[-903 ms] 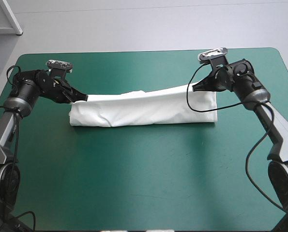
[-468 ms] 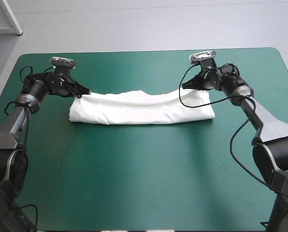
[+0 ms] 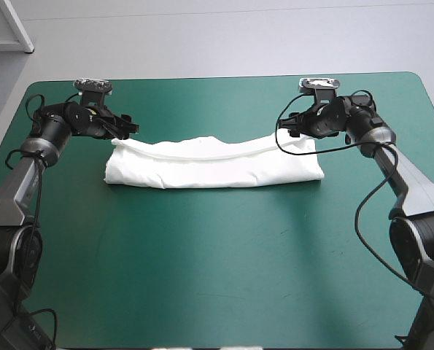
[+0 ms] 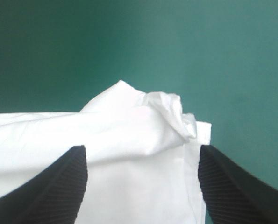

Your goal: Fold the cloth

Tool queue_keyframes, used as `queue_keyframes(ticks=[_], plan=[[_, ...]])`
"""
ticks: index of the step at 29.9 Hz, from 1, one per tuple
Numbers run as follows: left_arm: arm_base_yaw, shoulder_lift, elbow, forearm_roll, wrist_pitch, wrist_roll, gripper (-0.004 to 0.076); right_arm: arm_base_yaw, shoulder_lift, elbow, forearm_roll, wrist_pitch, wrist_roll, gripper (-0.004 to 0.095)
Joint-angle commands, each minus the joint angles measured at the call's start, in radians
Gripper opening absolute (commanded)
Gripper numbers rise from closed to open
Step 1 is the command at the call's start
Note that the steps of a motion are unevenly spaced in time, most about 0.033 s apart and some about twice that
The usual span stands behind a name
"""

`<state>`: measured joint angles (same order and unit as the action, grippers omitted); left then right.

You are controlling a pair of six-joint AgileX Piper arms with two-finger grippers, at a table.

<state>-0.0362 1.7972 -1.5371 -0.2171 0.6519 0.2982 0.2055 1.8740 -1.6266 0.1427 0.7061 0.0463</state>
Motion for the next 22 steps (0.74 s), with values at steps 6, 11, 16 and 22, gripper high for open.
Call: queue_keyframes(ticks=[6, 11, 16, 22], plan=[[-0.109, -0.136, -0.074, -0.207, 0.039, 0.114, 0.0140, -0.080, -0.176, 0.009, 0.015, 0.077, -0.079, 0.0591], [-0.225, -0.131, -0.070, -0.205, 0.028, 0.159, 0.0020, -0.184, -0.221, 0.083, 0.114, 0.112, -0.164, 0.0538], [-0.322, -0.092, -0.068, -0.210, 0.016, 0.157, 0.0019, -0.299, -0.229, 0.148, 0.291, 0.149, -0.300, 0.0536], [-0.393, 0.006, -0.068, -0.210, 0.028, 0.133, 0.0019, -0.371, -0.227, 0.216, 0.394, 0.207, -0.420, 0.0536]])
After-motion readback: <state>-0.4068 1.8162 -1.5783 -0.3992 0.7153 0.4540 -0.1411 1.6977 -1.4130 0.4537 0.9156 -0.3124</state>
